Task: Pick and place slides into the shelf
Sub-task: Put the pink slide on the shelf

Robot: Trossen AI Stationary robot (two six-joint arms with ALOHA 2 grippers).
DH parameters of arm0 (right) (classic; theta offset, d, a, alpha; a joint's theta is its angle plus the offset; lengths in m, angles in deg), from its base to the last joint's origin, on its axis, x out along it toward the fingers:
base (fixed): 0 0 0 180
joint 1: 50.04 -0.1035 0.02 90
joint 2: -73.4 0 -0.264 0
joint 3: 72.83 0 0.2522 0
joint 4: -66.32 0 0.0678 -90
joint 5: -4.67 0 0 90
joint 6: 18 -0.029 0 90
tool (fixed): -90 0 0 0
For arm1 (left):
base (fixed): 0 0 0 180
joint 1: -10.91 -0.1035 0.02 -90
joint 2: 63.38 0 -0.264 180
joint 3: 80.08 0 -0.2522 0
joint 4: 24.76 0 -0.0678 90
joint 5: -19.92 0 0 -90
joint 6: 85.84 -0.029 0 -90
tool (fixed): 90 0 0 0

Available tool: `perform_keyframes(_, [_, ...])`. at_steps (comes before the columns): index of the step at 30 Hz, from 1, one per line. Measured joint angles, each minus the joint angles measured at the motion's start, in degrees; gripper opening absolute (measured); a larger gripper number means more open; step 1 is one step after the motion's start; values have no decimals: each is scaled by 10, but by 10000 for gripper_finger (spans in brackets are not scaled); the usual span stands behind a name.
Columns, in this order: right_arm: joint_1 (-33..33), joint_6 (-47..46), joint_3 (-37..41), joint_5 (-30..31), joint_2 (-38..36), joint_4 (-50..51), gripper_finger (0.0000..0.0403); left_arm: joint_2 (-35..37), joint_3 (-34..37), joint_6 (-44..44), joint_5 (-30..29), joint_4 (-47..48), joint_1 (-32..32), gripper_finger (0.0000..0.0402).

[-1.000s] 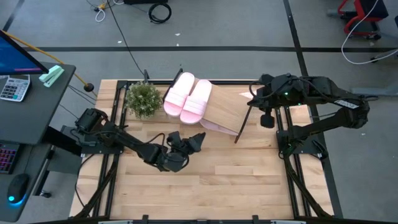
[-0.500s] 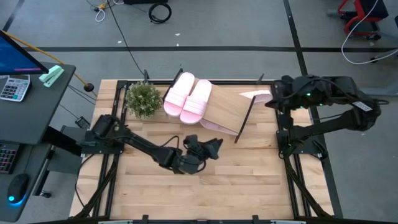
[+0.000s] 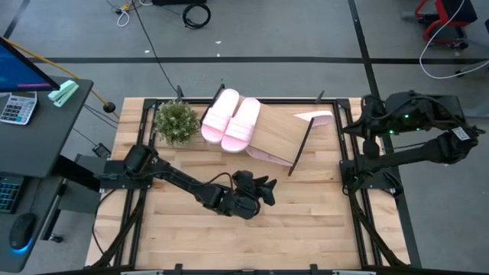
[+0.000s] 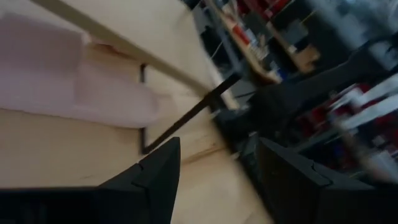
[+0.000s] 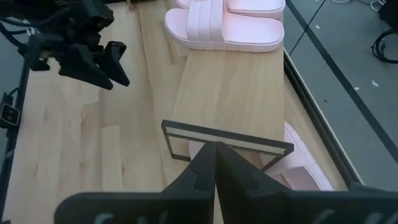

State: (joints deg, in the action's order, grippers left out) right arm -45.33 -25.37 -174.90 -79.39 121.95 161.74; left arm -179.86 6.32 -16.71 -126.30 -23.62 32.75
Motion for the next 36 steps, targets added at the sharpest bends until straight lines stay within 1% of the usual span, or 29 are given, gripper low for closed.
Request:
perform_keyframes(6, [0, -1, 0, -1, -10, 0, 14, -1, 0, 1, 1, 97, 2, 214])
perform_keyframes(9, [0, -1, 0, -1, -10, 0, 13, -10, 1, 0, 0, 116, -2, 211])
perform_keyframes(24, [0, -17, 0, -1, -9, 0, 13, -93, 1, 5, -5, 123, -39, 192])
perform_keyframes(29, [0, -21, 0, -1, -8, 0, 15, -128, 1, 22, 11, 121, -47, 193])
perform_keyframes(34, [0, -21, 0, -1, -8, 0, 14, -130, 1, 58, 42, 117, -48, 188])
perform_keyframes(36, [0, -21, 0, -1, -8, 0, 14, -130, 1, 64, 46, 109, -48, 188])
